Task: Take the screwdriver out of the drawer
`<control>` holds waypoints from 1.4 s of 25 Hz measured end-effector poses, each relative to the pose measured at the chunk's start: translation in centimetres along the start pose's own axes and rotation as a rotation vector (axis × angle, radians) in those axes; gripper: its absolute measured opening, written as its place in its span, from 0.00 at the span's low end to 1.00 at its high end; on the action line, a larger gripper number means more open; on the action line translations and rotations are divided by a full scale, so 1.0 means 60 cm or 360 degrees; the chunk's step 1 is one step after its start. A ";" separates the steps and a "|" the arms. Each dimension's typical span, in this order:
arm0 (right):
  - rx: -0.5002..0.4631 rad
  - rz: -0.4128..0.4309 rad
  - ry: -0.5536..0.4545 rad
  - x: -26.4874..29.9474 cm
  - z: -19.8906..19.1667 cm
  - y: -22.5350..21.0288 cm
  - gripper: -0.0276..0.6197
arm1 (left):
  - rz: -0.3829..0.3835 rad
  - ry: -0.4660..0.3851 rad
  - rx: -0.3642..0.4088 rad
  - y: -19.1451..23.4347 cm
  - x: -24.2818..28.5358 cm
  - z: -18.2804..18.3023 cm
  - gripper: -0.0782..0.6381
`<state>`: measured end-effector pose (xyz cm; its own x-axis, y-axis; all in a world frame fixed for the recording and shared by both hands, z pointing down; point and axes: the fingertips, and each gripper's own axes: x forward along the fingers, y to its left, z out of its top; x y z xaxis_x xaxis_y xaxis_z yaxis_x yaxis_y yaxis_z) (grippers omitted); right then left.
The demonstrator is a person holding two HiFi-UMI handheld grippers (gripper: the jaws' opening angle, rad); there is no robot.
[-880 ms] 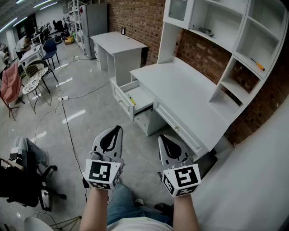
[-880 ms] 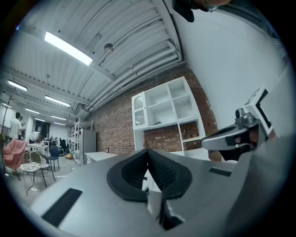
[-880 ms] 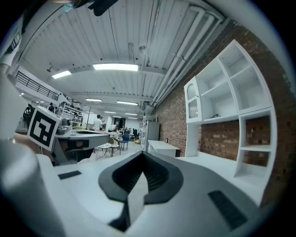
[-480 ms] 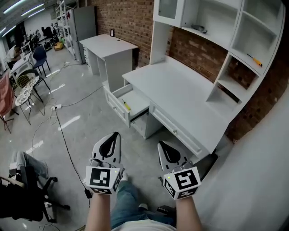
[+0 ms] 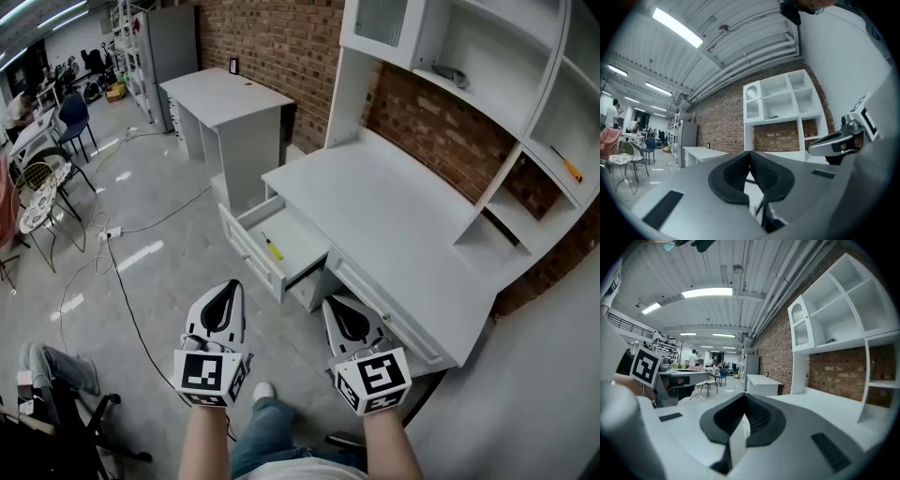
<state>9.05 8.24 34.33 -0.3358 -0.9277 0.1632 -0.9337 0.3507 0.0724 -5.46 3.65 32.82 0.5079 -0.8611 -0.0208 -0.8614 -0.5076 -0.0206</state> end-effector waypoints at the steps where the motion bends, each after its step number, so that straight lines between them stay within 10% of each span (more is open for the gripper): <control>1: 0.0002 0.0000 0.0004 0.035 0.004 -0.005 0.06 | 0.0003 0.0003 -0.0001 0.026 0.023 -0.003 0.13; 19: 0.0089 -0.0006 0.0208 0.387 -0.029 -0.063 0.07 | 0.0057 0.0146 -0.0102 0.277 0.245 -0.090 0.13; 27: 0.0196 0.0217 0.0326 0.519 -0.067 -0.096 0.33 | 0.0153 0.0167 -0.0117 0.338 0.331 -0.102 0.13; 35: 0.0027 0.0393 0.0715 0.663 -0.207 -0.120 0.26 | 0.0210 0.0252 -0.0151 0.381 0.420 -0.152 0.13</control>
<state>3.96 -29.62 52.50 -0.4633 -0.6697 0.5804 -0.8365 0.5467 -0.0370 -12.40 -29.93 40.92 0.3900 -0.9100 0.1405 -0.9208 -0.3844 0.0662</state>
